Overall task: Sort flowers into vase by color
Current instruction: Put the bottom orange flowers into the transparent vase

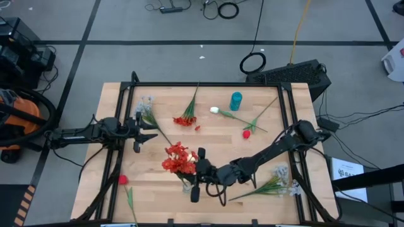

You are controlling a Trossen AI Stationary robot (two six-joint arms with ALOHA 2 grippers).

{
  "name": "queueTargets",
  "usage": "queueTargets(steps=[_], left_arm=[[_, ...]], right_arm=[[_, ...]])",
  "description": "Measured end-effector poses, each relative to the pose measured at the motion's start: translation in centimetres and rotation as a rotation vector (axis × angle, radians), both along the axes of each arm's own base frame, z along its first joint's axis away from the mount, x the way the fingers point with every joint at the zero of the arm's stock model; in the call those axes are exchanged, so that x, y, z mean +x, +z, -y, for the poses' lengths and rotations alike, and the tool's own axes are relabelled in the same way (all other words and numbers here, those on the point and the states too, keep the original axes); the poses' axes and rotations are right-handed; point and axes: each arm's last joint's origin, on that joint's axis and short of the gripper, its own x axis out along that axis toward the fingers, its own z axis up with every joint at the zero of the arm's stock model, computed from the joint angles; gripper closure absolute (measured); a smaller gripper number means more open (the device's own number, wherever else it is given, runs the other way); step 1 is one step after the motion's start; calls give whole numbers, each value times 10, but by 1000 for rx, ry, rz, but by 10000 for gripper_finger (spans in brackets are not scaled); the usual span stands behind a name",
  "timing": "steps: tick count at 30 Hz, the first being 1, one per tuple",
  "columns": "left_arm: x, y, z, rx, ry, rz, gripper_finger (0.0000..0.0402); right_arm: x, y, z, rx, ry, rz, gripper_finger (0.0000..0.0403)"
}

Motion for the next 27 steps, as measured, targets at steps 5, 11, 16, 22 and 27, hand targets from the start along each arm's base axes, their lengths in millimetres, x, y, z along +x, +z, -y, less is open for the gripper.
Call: queueTargets(steps=[5,11,16,22,27], left_arm=[[0,0,0,0,0,0,233],[0,0,0,0,0,0,233],[0,0,0,0,0,0,233],[0,0,0,0,0,0,233],[0,0,0,0,0,0,233]], right_arm=[[5,-16,-2,-14,-14,-39,399],[10,-39,-5,-43,-19,-97,398],[13,-56,-9,-41,-15,-133,389],[14,-64,-10,-4,9,-169,361],[10,-63,-10,-55,49,-243,319]])
